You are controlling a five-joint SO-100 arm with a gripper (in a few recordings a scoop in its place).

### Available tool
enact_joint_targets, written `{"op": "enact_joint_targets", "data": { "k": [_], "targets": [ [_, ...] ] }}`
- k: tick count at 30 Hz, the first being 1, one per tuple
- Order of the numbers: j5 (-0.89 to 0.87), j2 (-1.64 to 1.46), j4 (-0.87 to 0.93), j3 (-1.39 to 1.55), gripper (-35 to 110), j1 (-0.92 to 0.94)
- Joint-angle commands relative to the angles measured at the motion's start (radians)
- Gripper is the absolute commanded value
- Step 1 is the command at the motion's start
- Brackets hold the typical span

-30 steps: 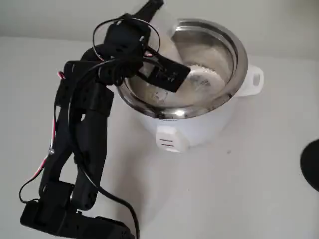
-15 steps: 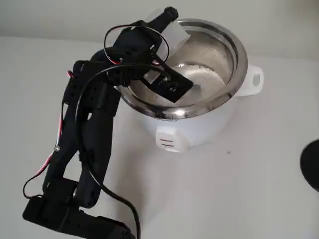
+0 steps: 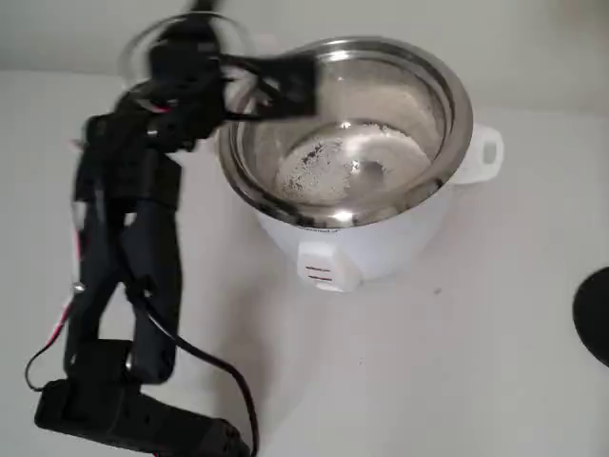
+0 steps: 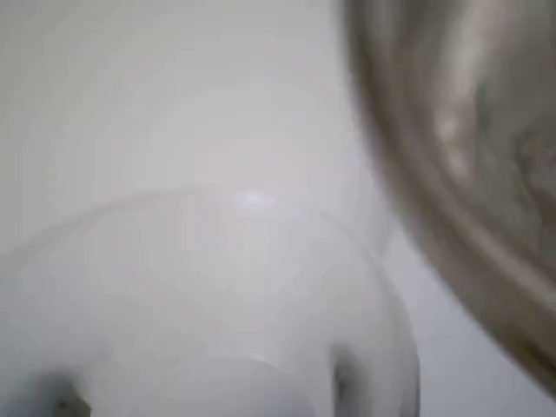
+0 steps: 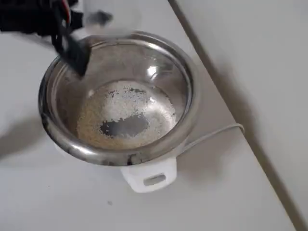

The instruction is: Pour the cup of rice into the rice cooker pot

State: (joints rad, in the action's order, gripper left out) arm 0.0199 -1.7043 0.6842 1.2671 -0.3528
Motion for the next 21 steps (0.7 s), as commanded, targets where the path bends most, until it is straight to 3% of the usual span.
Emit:
{"op": "enact_joint_targets", "data": {
  "k": [1,5,10,12,16,21],
  "targets": [
    [0.410,-0.029,0.034,-0.069,22,-0.127],
    [0.693,-0.074,0.035,0.100,24,-0.218],
    [0.966,-0.189,-0.253,0.508,24,-0.244],
    [1.063,-0.250,-0.408,0.723,24,-0.255],
    [1.296,-0.275,-0.950,1.166,26,-0.276],
    [1.345,-0.124,-1.230,1.273,27,-0.295]
  ]
}}
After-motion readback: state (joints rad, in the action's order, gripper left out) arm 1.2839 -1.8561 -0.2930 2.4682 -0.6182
